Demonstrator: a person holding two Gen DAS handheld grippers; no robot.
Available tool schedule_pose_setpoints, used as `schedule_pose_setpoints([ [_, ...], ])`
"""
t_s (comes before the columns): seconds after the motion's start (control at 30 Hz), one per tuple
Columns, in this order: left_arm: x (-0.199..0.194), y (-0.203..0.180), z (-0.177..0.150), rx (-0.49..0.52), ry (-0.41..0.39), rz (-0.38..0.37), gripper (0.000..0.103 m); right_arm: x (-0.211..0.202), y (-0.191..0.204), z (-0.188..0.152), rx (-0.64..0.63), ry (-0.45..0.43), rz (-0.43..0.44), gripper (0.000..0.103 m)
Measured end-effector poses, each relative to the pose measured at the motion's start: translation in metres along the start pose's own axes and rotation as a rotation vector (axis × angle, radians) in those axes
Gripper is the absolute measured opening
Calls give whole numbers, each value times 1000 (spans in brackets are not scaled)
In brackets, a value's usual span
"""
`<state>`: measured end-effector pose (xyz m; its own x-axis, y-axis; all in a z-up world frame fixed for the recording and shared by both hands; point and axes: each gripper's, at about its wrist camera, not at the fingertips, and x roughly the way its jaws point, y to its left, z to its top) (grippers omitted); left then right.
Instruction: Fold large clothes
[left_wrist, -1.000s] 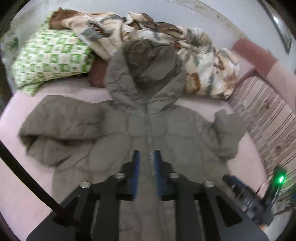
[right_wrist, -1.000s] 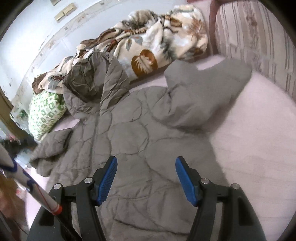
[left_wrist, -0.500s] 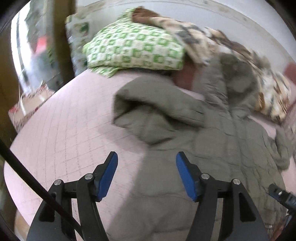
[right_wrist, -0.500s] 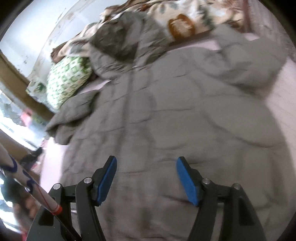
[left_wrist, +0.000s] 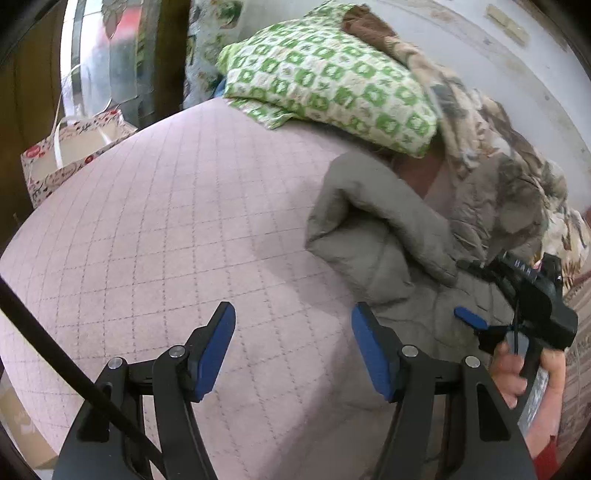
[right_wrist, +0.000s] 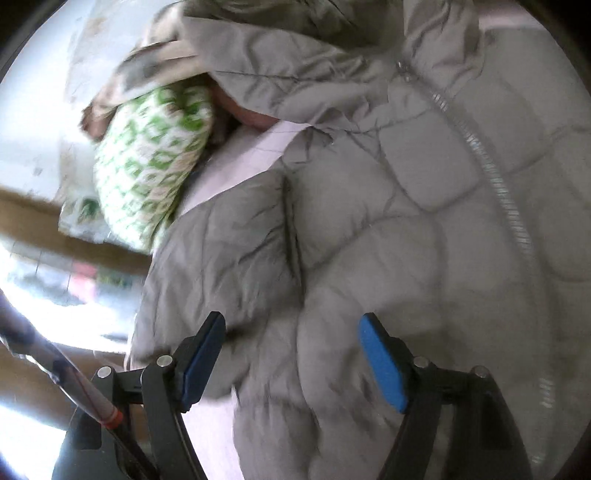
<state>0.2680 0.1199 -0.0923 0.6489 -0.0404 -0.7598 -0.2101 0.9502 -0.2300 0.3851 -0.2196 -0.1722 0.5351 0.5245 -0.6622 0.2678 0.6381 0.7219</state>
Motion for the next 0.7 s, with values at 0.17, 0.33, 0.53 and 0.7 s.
schedule_pose_setpoints([
  [0.17,10,9,4,-49,41,-30,64,19,24,14,29,-32,32,79],
  [0.33,10,5,3,-42,38,-24,64,28,39,24,10,28,21,22],
  [0.53,11,6,-1,-41,53,-6,64,-27,63,21,-143,-53,-43,15],
  [0.7,7,8,-2,-44,46,1,64,-94,59,25,-242,-176,-211,14],
])
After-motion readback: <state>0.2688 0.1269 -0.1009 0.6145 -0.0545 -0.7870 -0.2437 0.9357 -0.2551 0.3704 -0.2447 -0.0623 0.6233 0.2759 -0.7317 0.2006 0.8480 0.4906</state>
